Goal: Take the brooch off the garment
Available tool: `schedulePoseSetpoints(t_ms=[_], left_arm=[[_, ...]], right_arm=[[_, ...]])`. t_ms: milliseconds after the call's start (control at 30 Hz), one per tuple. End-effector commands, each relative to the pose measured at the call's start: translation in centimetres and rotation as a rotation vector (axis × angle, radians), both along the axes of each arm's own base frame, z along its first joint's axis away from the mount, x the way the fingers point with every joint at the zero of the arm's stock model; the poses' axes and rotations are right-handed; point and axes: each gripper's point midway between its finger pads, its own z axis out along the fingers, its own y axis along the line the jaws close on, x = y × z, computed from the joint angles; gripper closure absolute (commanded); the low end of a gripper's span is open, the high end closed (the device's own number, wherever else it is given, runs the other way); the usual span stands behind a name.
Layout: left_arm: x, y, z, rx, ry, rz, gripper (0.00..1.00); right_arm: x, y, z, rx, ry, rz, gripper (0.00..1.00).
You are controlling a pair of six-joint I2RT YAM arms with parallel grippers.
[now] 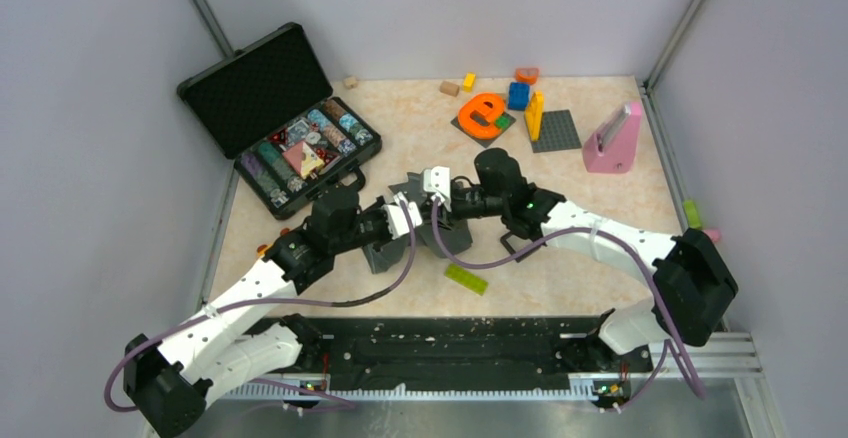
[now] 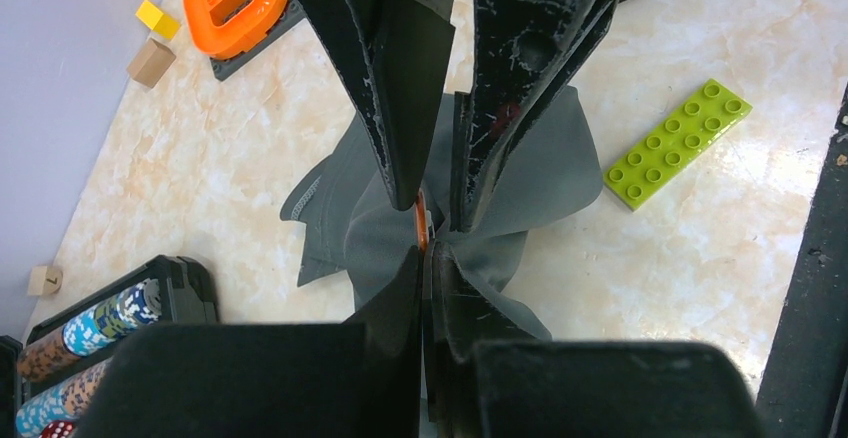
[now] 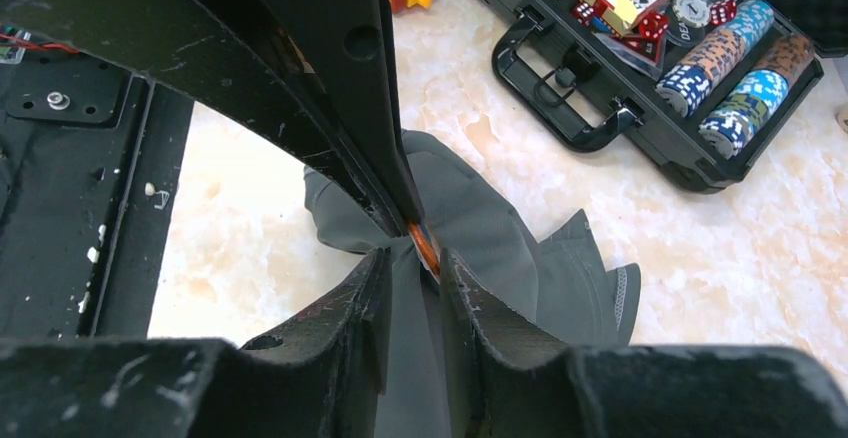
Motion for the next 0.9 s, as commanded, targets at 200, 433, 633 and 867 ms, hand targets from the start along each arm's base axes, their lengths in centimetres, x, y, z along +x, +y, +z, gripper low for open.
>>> schedulePoseSetpoints(t_ms=[200, 433, 633, 867], left_arm=[[-0.4, -1.1, 3.2, -0.056, -0.084, -0.077, 1.00], [-0.6, -1.2, 3.0, -0.050, -0.080, -0.085, 1.00], [0.1, -0.6, 4.0, -0.097, -0.101, -0.014, 1.00], [-0.7, 0.0, 4.5, -0.276, -0.056, 0.073, 0.50]], right_arm=[[0.3, 1.2, 2.0, 0.026, -0.092, 0.033, 0.69], [0.0, 1.1, 2.5, 0.038, -0.109, 0.044, 0.80], [0.0, 1.1, 2.1, 0.022, -0.099, 0.046, 1.00], [0.5, 0.7, 2.2, 0.066, -0.117, -0.017, 1.00]])
